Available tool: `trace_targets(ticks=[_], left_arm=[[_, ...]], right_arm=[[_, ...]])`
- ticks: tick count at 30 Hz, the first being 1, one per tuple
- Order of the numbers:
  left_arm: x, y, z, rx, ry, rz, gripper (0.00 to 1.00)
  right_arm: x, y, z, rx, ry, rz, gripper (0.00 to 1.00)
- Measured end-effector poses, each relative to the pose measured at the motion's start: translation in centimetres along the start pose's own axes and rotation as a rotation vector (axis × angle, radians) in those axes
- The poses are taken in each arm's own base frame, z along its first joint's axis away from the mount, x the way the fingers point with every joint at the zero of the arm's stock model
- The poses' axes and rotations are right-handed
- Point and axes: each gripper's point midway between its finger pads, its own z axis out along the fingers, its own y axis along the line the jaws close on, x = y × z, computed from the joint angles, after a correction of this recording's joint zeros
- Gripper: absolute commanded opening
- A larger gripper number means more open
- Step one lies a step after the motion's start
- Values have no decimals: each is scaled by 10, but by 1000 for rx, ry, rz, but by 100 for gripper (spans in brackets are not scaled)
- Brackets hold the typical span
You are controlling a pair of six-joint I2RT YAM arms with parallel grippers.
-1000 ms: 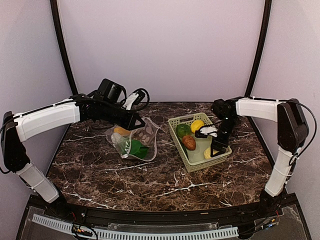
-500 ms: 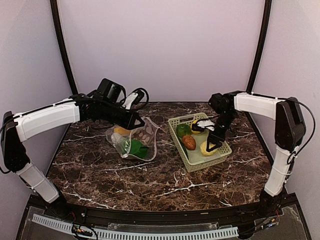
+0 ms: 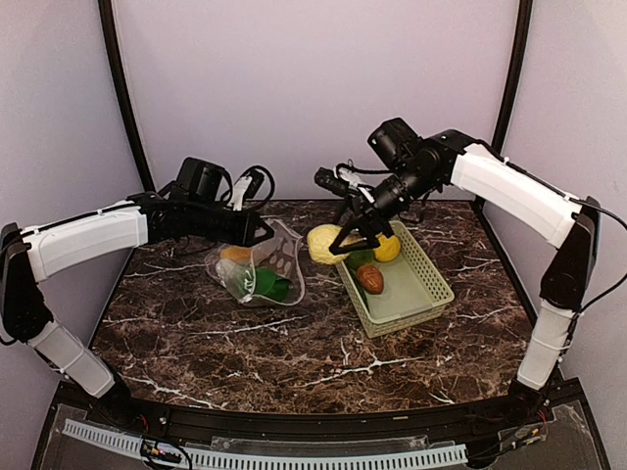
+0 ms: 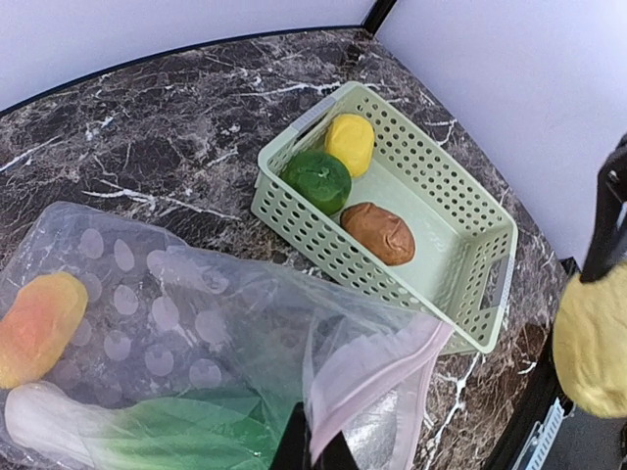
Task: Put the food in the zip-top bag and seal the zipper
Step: Place the fake fruit in the zipper food storage bag.
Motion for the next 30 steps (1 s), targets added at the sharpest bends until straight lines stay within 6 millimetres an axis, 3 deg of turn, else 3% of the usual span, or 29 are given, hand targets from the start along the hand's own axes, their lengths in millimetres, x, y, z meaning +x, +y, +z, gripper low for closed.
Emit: trace_targets(ticks=[2,6,12,16,26,30], left_arm=[[-8,1,-1,4,-35,-30,1],[-29,-2,-3,25,-119,-105,1],[-53,-10,-7,76,-212,-201,1],[-61,-16,-8,114,-243,-210,1],[-49,-16,-1,178,-244,-231,1],[-48,-7,-1,203,-251,-283,1]], right_arm=[[-27,4,1,-35,-72,-3,45],[-54,-5,12,-101,-155,43,45],[-42,-27,45,-129,-123,165,45],[-33,-48,61,-57,-82,227,45],[-38,-99,79,239,-22,265,48],[-39,-117,94,296,-13,268,58]])
